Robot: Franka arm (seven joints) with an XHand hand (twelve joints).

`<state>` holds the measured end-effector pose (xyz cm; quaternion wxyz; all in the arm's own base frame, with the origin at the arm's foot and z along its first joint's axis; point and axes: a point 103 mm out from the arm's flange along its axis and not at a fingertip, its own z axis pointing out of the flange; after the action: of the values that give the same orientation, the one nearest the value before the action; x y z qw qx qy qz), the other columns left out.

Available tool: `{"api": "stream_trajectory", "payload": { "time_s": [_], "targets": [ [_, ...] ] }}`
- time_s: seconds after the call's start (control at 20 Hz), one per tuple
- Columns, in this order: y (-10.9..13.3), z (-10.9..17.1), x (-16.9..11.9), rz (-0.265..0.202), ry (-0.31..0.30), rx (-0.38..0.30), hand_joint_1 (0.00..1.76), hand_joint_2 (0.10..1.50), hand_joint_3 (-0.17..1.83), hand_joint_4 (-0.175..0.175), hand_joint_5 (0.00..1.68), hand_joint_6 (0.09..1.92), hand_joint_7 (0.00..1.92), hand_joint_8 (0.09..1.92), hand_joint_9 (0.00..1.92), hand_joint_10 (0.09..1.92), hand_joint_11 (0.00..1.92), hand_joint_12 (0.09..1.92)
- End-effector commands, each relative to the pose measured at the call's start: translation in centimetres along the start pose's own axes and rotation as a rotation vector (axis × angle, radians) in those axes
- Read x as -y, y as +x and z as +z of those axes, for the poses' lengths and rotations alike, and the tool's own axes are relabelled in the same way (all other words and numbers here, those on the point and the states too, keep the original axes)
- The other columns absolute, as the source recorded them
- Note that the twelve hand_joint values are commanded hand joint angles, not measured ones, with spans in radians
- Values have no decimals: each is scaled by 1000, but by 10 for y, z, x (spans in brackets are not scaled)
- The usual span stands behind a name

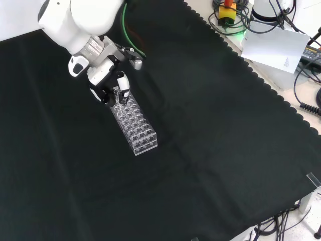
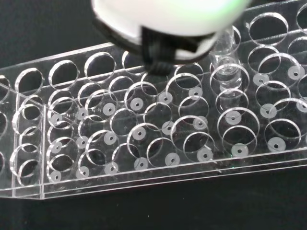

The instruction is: Put the test tube back in the rack.

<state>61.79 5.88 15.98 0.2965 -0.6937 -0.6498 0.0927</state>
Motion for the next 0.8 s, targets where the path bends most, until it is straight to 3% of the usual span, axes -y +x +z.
{"api": "stream_trajectory", "payload": {
  "time_s": [0.05,0.4,0.8],
  "targets": [
    [-8,-11,6,-59,60,-58,1172,493,786,-56,949,575,980,802,1440,87,833,1273],
    [-1,-26,18,-97,29,-61,1132,476,777,-2,743,666,676,893,1192,87,638,1377],
    [9,-76,60,-190,-108,-37,1080,488,724,15,621,644,486,912,976,87,429,1457]
  ]
}}
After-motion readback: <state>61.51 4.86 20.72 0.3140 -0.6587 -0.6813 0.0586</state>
